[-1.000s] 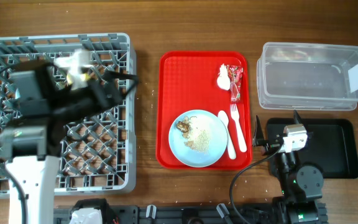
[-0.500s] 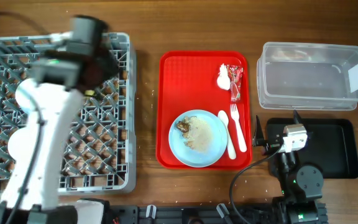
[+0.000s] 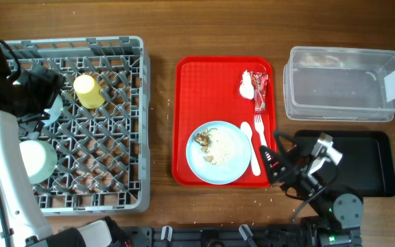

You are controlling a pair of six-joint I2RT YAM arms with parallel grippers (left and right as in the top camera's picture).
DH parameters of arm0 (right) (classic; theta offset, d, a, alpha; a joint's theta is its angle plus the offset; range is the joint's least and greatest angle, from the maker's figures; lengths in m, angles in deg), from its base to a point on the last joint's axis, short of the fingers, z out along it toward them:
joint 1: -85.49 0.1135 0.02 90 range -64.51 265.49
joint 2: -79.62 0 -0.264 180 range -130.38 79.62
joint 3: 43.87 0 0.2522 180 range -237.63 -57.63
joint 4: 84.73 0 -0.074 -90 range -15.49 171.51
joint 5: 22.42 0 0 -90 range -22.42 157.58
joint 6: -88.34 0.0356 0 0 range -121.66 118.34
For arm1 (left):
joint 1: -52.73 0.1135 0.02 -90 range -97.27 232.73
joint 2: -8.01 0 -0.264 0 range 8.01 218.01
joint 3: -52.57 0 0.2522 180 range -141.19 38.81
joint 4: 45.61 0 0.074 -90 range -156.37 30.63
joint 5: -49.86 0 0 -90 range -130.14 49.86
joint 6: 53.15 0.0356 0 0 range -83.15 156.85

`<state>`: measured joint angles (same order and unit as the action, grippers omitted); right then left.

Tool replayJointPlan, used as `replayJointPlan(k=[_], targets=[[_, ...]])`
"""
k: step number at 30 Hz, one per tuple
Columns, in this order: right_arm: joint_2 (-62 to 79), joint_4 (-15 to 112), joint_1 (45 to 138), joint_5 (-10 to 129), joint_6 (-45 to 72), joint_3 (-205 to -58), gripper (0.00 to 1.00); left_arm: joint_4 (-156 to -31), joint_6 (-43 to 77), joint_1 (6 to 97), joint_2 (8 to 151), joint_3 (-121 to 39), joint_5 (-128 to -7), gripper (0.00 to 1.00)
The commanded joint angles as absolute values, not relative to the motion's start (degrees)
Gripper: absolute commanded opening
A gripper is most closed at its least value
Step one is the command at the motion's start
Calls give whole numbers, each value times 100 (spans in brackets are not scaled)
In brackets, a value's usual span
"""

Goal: Sort waste into correct bins and load items into the dishwasher rack
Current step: 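Withdraw the left gripper and park it over the rack, then reach the right gripper to the white tissue and grasp it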

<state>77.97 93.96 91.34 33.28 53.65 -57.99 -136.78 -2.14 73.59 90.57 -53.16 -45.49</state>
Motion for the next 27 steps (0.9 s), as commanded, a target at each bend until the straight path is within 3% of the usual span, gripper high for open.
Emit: replayJointPlan(k=[1,3,5,8,11,13,15,18,19,22,24,27], targets=[[7827,10360,9140,4417,8692,-5795,100,-13698,-286,7379,9031,-5394,-4715,100],[7751,11190,9140,5328,8631,-6020,100,-13700,-286,7379,9031,-5394,-4715,100],[7279,10803,9140,5485,7017,-6907,100,-13700,-286,7379,9031,-5394,-4715,100],[5615,8635,9140,5420,4484,-8957,100,-13700,-286,7379,9031,-5394,-4713,100],[2656,5973,9147,4272,2412,-11751,100,-13700,-286,7379,9031,-5394,-4715,100],[748,4233,9431,4307,1385,-13493,100,-13700,-286,7379,9031,-5394,-4715,100],[-592,3394,9735,5022,1188,-14470,100,-13700,-286,7379,9029,-5394,-4715,100],[-1702,3750,9807,5004,1407,-14614,100,-13700,-286,7379,9031,-5394,-4715,100],[-1923,3746,9809,4969,1440,-14614,88,-13700,-286,7379,9031,-5394,-4715,100],[-2892,3765,9888,5380,1304,-14614,84,-13700,-286,7379,9031,-5394,-4715,100],[-3366,3689,9984,5566,1204,-14612,71,-13700,-286,7379,9031,-5394,-4713,100],[-3834,3853,10165,6222,1201,-14614,65,-13700,-286,7379,9031,-5394,-4713,100]])
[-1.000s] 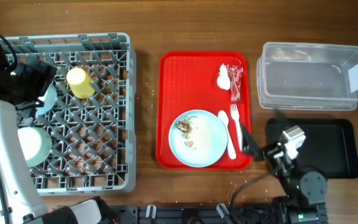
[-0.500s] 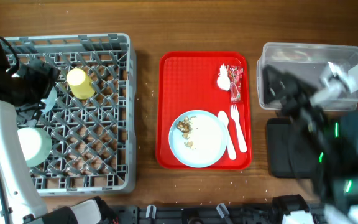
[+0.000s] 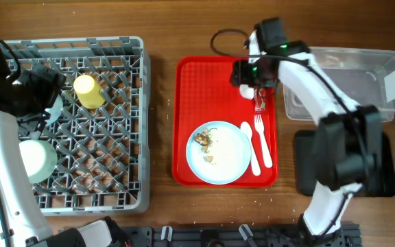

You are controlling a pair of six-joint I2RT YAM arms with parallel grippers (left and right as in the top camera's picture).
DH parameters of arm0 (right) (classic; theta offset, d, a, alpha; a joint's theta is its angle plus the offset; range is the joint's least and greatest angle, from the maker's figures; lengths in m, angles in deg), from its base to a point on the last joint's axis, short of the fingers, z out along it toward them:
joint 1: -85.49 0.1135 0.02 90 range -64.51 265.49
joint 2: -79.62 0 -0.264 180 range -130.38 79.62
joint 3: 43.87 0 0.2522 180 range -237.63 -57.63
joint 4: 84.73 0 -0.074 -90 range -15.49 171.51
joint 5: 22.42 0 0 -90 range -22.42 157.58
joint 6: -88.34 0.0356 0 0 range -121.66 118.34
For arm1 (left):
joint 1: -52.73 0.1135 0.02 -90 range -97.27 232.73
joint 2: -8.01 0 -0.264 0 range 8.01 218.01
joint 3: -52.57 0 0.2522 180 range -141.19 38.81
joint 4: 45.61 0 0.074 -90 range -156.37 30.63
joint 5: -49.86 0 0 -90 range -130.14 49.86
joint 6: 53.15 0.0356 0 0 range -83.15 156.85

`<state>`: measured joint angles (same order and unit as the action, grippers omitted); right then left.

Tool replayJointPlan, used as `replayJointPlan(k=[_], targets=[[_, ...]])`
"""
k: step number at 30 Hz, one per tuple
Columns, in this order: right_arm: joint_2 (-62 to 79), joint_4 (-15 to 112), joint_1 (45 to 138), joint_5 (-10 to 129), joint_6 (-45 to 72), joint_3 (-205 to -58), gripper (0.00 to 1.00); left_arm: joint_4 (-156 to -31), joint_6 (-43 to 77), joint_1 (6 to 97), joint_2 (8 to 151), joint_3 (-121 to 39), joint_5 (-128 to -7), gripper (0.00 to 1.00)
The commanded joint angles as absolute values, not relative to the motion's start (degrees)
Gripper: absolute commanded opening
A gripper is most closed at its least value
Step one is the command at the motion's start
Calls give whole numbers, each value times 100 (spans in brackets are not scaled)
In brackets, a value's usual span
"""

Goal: Sort waste into correct bins and load items into the dishwasher rack
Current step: 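Reach the right gripper to the white tissue and grasp it, then drop the white tissue into the clear plastic bin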

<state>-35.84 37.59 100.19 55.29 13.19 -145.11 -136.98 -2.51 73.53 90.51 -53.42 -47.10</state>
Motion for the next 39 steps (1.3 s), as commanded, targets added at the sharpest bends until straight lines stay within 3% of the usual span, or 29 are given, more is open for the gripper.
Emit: replayJointPlan(k=[1,8,11,14,16,17,22,26,30,34,35,36,37,39], targets=[[-3901,3868,10191,6460,1206,-14612,63,-13700,-286,7379,9031,-5394,-4715,100],[-3956,3905,10213,7262,1252,-14612,64,-13700,-286,7379,9031,-5394,-4713,100],[-3958,3927,10220,7201,1252,-14518,57,-13700,-286,7379,9031,-5394,-4713,100],[-3967,4165,10220,7048,1352,-14185,40,-13700,-286,7379,9031,-5394,-4715,100],[-3952,4155,10220,6830,1361,-14203,12,-13700,-286,7379,9031,-5394,-4713,100],[-3903,4096,10220,6672,1385,-14284,4,-13700,-286,7379,9031,-5394,-4715,100],[-2773,3575,10071,6618,1708,-15042,4,-13700,-286,7379,9031,-5394,-4713,100],[-1495,3409,9230,6618,2089,-15224,4,-13700,-286,7379,9031,-5394,-4713,100],[-1383,2876,8430,6639,2089,-15162,4,-13700,-286,7379,9031,-5394,-4715,100],[-1427,2631,7859,7752,2871,-14778,4,-13700,-286,7379,9031,-5394,-4715,100],[-1486,2732,7713,7787,2889,-14581,16,-13700,-286,7379,9031,-5394,-4715,100],[-1569,2767,7665,7780,2900,-14515,54,-13700,-286,7379,9031,-5394,-4713,100],[-1700,2769,7641,7605,2871,-14511,100,-13700,-286,7379,9031,-5394,-4715,100],[-1794,2771,7654,6716,2609,-14511,100,-13700,-286,7379,9031,-5394,-4713,100]])
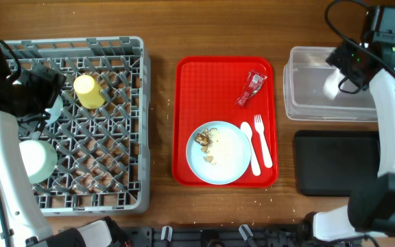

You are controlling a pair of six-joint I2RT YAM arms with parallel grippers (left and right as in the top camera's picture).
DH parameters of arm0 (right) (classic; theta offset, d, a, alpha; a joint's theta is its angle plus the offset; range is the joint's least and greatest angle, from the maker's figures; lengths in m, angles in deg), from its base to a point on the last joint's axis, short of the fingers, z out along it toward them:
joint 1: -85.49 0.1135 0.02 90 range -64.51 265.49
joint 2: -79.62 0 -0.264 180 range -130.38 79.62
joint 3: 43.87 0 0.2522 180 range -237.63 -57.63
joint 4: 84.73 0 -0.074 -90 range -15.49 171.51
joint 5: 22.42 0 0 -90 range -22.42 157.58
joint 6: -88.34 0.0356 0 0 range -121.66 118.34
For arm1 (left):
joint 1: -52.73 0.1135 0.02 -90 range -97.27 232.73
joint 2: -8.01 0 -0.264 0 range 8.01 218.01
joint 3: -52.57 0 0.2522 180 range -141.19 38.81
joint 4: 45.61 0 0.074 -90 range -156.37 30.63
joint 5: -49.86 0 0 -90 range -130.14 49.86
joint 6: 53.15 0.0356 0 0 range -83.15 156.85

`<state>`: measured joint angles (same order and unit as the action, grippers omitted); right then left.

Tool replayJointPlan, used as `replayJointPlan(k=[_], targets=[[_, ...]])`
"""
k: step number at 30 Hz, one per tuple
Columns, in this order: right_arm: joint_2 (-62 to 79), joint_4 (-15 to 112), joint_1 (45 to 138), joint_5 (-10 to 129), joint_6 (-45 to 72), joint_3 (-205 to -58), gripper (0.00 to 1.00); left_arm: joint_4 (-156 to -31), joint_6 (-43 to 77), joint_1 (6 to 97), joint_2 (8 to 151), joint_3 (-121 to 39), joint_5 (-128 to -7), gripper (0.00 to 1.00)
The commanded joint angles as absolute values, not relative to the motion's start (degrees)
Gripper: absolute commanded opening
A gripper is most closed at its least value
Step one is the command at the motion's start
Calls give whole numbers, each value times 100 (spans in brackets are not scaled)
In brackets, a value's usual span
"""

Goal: Sort waste into correct bins and load items into the dishwasher rack
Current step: 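Drop the white tissue into the clear plastic bin, then grasp the red snack wrapper on the tray with the right gripper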

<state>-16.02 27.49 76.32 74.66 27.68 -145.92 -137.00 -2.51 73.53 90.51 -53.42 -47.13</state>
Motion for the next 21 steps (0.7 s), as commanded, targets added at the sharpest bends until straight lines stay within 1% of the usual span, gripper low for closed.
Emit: replayJointPlan(k=[1,2,3,4,5,6,7,8,9,10,11,12,14,18,19,21], targets=[[-1792,2854,7669,5678,2198,-14511,100,-13700,-286,7379,9031,-5394,-4715,100],[-1790,3014,7702,4620,1767,-14511,100,-13700,-286,7379,9031,-5394,-4713,100],[-1790,3245,7853,3197,1164,-14511,100,-13700,-286,7379,9031,-5394,-4715,100],[-1790,3346,8023,2793,1051,-14511,100,-13700,-286,7379,9031,-5394,-4713,100],[-1790,3411,8347,2893,1090,-14509,100,-13700,-286,7379,9031,-5394,-4713,100],[-1801,3411,8640,3262,1217,-14509,100,-13700,-286,7379,9031,-5394,-4715,100],[-1831,3394,9044,3973,1453,-14507,100,-13700,-286,7379,9031,-5394,-4713,100],[-1917,3398,9579,5278,2012,-14461,100,-13700,-286,7379,9031,-5394,-4715,100],[-2078,3390,10086,6714,2808,-14360,100,-13700,-286,7379,9031,-5394,-4715,100],[-2258,3396,10408,7442,3376,-14255,100,-13700,-286,7379,9031,-5394,-4715,100],[-2443,3407,10607,7737,3713,-14188,100,-13700,-286,7379,9031,-5394,-4713,100],[-2916,3424,10849,7940,4194,-14159,100,-13700,-286,7379,9031,-5394,-4713,100],[-3510,3475,10882,8064,4666,-14159,99,-13700,-286,7379,9031,-5394,-4715,100],[-4277,3706,10714,7782,4782,-14159,99,-13700,-286,7379,9031,-5394,-4713,100],[-4373,3829,10698,7782,4731,-14159,96,-13700,-286,7379,9031,-5394,-4715,100],[-4387,4041,10683,7798,4486,-14159,85,-13700,-286,7379,9031,-5394,-4715,100]])
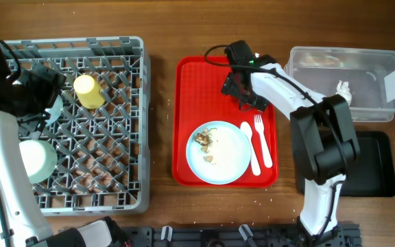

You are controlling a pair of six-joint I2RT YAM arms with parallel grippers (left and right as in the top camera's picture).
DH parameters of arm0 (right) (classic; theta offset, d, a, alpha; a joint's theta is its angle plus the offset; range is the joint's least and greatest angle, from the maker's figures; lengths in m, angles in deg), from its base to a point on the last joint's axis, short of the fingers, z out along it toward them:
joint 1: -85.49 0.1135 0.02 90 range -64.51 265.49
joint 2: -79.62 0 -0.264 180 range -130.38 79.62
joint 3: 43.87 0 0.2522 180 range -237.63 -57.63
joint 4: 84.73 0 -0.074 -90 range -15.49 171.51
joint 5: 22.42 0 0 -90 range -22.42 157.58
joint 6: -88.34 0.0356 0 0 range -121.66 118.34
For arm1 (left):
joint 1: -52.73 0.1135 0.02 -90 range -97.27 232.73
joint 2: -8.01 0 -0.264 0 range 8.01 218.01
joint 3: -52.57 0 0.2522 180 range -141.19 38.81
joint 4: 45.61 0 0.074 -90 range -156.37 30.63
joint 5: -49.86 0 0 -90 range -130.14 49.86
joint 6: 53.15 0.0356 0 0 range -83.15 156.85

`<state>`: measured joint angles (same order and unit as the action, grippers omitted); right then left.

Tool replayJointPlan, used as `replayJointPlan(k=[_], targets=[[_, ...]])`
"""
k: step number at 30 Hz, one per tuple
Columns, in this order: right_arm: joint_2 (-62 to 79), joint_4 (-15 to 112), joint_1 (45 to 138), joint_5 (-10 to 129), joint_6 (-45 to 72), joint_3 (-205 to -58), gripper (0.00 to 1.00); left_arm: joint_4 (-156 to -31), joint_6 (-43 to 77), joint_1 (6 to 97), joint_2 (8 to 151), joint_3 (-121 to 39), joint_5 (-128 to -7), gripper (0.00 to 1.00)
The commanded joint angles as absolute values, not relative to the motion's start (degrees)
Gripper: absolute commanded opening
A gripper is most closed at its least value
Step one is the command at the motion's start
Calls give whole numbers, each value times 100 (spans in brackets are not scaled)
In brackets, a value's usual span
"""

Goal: Sort waste into correct bins and load items into the dishwasher rack
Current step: 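Grasp the red snack wrapper on the tray with the right gripper, then drop the red snack wrapper into the clear plastic bin, then move the right gripper down to the white fork and grasp it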

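Observation:
A red tray (pixel 190 123) holds a pale blue plate with food scraps (pixel 218 152), a white spoon (pixel 250 149) and a white fork (pixel 262 140). My right gripper (pixel 244 94) is down over the tray's far right part. It covers the spot below it, and no red packet shows. Whether its fingers are open or shut cannot be told. A crumpled white napkin (pixel 343 88) lies in the clear plastic bin (pixel 307 89). The grey dishwasher rack (pixel 115 171) carries a yellow cup (pixel 88 90) and a pale green bowl (pixel 36 159). My left gripper (pixel 46 86) hangs over the rack's left side, its fingers unclear.
A black bin (pixel 372 168) sits in front of the clear one at the right. The right arm stretches from the table's front edge across the black bin's left end to the tray. The white left arm runs along the rack's left edge.
The right gripper has moved from above the clear bin to the tray's far right, over where the red packet lay. The white napkin now shows in the clear bin. The left arm is unchanged.
First the right arm was low by the black bin, with napkin and red packet on the tray. Then its gripper was at the napkin. Later it was over the clear bin with the napkin gone from the tray. Now it is back at the packet's place.

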<state>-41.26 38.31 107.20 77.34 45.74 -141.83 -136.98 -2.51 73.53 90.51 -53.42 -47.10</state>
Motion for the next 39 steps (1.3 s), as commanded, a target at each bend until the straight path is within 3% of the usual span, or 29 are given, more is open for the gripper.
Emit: replayJointPlan(k=[1,3,4,8,12,13,14,15,16,17,23,27,28,31,35,37,39], targets=[[-4382,4229,10683,7796,4323,-14161,77,-13700,-286,7379,9031,-5394,-4715,100],[-4373,4312,10661,7778,4305,-14225,13,-13700,-286,7379,9031,-5394,-4713,100],[-4330,4148,10629,7785,4314,-14354,4,-13700,-286,7379,9031,-5394,-4713,100],[-3274,3245,10032,7975,4349,-15075,4,-13700,-286,7379,9031,-5394,-4713,100],[-1960,2867,8758,7975,4327,-15158,4,-13700,-286,7379,9031,-5394,-4715,100],[-1912,2723,8541,7977,4309,-15158,5,-13700,-286,7379,9031,-5394,-4715,100],[-1932,2509,8242,7953,4130,-15149,13,-13700,-286,7379,9031,-5394,-4715,100],[-1995,2432,8067,7903,3868,-15088,40,-13700,-286,7379,9031,-5394,-4713,100],[-2048,2347,7969,7804,3662,-15057,74,-13700,-286,7379,9031,-5394,-4715,100],[-2137,2209,7894,7673,3538,-15049,98,-13700,-286,7379,9031,-5394,-4715,100],[-1838,1844,7807,7299,3422,-15106,100,-13700,-286,7379,9031,-5394,-4713,100],[-1062,1267,7982,3168,84,-15103,100,-13700,-286,7379,9031,-5394,-4715,100],[-977,968,8178,2843,-289,-15103,100,-13700,-286,7379,9031,-5394,-4713,100],[-964,229,9249,4281,4,-14878,100,-13700,-286,7379,9031,-5394,-4715,100],[-986,703,10670,6373,1623,-13370,94,-13700,-286,7379,9031,-5394,-4715,100],[-986,1219,10924,7035,2100,-12603,86,-13700,-286,7379,9031,-5394,-4713,100],[-990,1567,10895,7131,2076,-12216,84,-13700,-286,7379,9031,-5394,-4713,100]])
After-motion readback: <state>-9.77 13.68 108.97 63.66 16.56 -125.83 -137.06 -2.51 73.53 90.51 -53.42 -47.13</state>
